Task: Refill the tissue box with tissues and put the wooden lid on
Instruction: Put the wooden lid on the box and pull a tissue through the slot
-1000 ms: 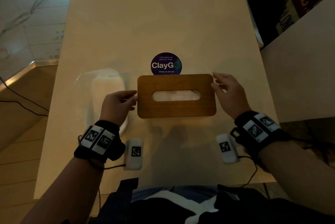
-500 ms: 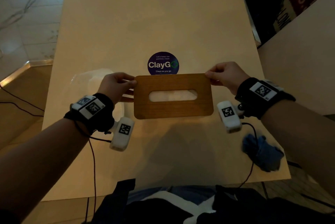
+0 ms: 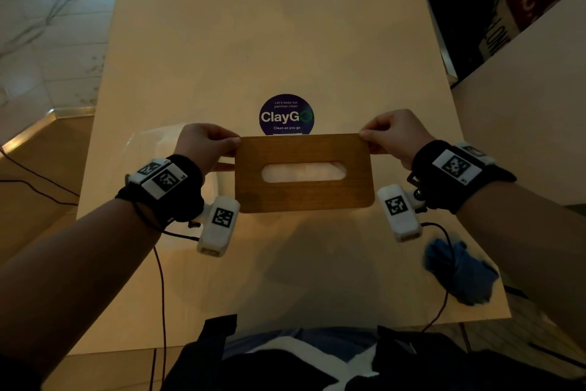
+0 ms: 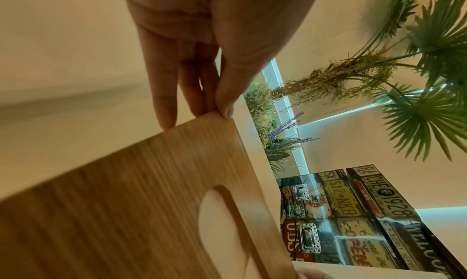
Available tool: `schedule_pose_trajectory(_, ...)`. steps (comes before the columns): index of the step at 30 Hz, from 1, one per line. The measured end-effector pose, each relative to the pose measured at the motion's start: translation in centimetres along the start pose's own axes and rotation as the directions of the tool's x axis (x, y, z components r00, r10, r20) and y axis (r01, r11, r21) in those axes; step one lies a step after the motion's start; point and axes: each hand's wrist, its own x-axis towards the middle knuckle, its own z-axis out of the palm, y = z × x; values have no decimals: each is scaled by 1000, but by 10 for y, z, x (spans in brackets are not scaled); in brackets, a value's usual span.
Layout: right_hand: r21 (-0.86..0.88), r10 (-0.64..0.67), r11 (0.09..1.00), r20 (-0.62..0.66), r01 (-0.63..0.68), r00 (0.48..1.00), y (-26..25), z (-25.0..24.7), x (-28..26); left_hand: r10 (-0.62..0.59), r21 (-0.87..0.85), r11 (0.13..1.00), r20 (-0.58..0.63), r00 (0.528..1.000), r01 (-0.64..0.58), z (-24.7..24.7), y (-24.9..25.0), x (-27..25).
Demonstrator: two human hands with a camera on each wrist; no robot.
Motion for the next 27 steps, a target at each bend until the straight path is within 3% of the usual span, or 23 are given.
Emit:
schedule_pose_trajectory(8, 53, 45, 998, 8, -45, 999, 5, -1, 0, 90, 104, 991, -22, 996, -87, 1, -4, 0)
schedule_pose_trajectory(12, 65, 42, 997, 11, -43, 999, 5, -1, 1, 90, 78, 993, -6, 996, -90, 2, -6, 1)
schedule_pose_trajectory(16, 8, -67, 998, -48, 67, 997, 13, 4, -2, 105, 91, 990, -13, 994, -103, 2, -14, 1)
schedule_pose_trajectory(19, -142, -225, 969, -154, 204, 962, 22, 13, -6, 208, 192, 961, -33, 978, -198, 1, -19, -2)
schedule_pose_trajectory(22, -328, -454, 863, -174, 384, 874, 31, 29, -20, 386, 442, 800, 141, 912, -407, 1, -27, -17)
schedule_pose_trajectory(25, -505, -565, 707, 18, 495, 825, 44, 46, -35, 477, 636, 486, 381, 792, -599, 6, -46, -37)
schedule_pose_trajectory(27, -570, -562, 651, 83, 502, 823, 47, 53, -42, 469, 724, 296, 459, 755, -624, 15, -60, -44)
